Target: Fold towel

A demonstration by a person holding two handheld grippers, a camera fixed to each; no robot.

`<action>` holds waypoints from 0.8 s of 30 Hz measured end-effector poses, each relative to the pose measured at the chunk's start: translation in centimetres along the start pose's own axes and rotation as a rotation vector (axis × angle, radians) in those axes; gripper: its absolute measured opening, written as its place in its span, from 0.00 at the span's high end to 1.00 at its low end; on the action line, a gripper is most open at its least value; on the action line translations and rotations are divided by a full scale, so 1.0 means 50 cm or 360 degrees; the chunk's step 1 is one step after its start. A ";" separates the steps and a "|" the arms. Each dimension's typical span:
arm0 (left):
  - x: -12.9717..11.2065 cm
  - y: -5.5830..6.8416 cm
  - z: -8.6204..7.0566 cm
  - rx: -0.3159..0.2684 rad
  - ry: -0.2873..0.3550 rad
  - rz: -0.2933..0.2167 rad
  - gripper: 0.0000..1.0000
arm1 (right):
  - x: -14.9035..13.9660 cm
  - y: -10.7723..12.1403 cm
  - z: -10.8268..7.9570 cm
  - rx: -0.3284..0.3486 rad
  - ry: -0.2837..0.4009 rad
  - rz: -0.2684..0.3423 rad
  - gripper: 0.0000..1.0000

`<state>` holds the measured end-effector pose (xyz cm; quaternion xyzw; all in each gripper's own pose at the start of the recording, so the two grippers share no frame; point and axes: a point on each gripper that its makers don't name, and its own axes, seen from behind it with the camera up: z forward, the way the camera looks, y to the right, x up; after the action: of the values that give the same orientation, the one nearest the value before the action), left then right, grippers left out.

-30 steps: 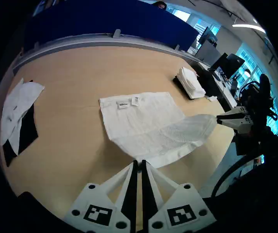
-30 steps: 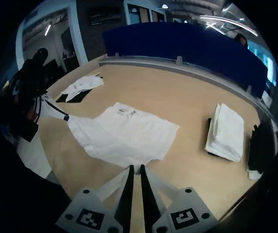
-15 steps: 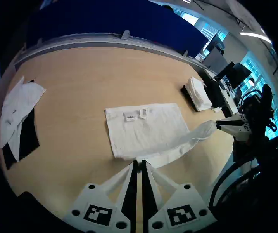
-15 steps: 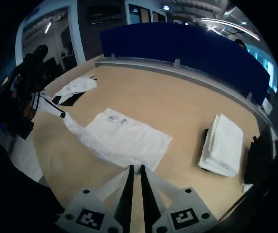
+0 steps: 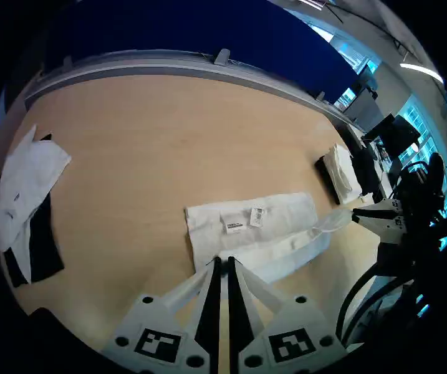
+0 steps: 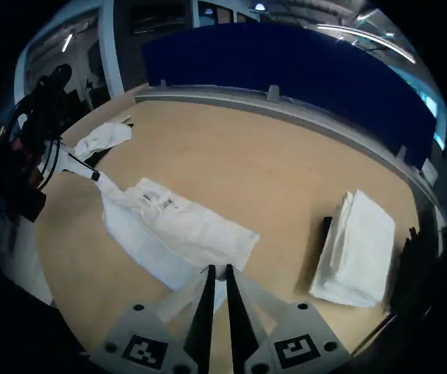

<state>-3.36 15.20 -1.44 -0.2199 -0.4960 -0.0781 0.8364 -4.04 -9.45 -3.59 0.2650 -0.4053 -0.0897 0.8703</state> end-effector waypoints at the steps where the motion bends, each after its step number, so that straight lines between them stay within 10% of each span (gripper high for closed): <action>1: 0.002 -0.003 0.009 0.0002 -0.0008 0.0010 0.93 | -0.001 0.004 0.008 -0.0004 -0.0006 0.0007 0.88; 24: -0.018 -0.041 0.120 -0.0020 -0.0147 0.0002 0.87 | -0.029 0.042 0.098 -0.0049 -0.0095 0.0166 0.86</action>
<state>-9.28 15.96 0.84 -0.2288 -0.5335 -0.0705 0.8112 -8.80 -9.03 -0.83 0.2273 -0.4430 -0.0584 0.8653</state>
